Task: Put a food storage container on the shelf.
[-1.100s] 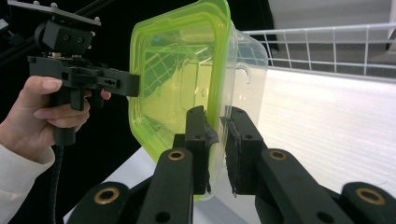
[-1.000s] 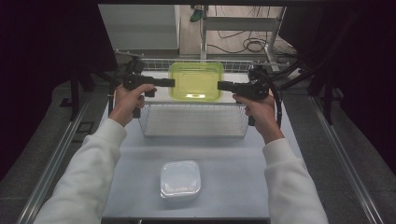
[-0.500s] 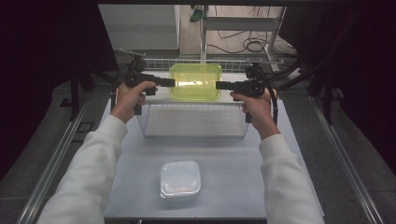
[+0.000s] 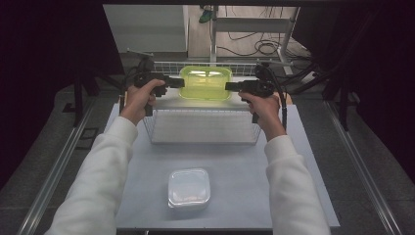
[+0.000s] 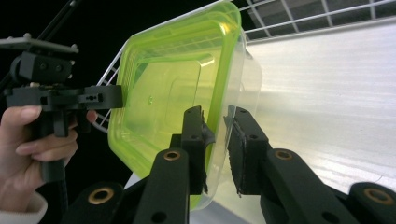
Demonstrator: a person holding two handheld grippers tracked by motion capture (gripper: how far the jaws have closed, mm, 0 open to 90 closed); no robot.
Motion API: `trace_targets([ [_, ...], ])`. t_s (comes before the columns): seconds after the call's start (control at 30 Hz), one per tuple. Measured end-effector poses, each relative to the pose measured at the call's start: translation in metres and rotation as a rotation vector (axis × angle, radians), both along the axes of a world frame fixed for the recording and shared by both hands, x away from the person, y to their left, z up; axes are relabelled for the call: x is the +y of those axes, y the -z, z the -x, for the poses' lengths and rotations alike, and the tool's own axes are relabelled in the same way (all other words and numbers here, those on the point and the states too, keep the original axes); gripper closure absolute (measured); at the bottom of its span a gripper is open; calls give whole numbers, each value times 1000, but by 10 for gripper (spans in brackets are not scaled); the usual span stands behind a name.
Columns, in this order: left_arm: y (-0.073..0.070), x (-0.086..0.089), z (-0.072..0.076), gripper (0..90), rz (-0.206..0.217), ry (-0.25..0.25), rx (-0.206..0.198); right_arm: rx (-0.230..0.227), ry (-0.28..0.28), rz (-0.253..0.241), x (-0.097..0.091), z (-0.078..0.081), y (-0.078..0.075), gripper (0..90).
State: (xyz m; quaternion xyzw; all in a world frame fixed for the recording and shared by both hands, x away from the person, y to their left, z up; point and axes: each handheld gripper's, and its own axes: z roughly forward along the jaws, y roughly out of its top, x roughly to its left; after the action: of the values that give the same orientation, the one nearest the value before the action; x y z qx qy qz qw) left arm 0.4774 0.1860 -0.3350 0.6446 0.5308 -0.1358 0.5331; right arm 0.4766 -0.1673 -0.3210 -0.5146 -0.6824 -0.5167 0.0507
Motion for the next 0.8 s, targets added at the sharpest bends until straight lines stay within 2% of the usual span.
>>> trace_targets([
  [0.03,1,0,-2,785,2,-4,7,16,17,-10,1,-2,1,754],
  [0.2,6,0,-8,768,33,-31,33,37,51,-13,4,-5,4,731],
  [0.47,13,-2,-11,728,52,-62,26,55,91,-52,5,-9,9,709],
  [0.57,13,-3,-10,711,49,-65,15,50,102,-63,5,-9,10,693],
  [0.63,13,-4,-9,682,29,-77,-3,44,118,-57,4,-9,12,644],
  [0.73,11,-6,-7,579,0,-103,-40,21,133,-44,4,-7,13,558],
  [0.77,10,-6,-6,509,-4,-115,-58,11,145,-46,3,-5,13,504],
  [0.8,7,-7,-4,509,-16,-124,-78,11,145,-46,3,-5,13,504],
])
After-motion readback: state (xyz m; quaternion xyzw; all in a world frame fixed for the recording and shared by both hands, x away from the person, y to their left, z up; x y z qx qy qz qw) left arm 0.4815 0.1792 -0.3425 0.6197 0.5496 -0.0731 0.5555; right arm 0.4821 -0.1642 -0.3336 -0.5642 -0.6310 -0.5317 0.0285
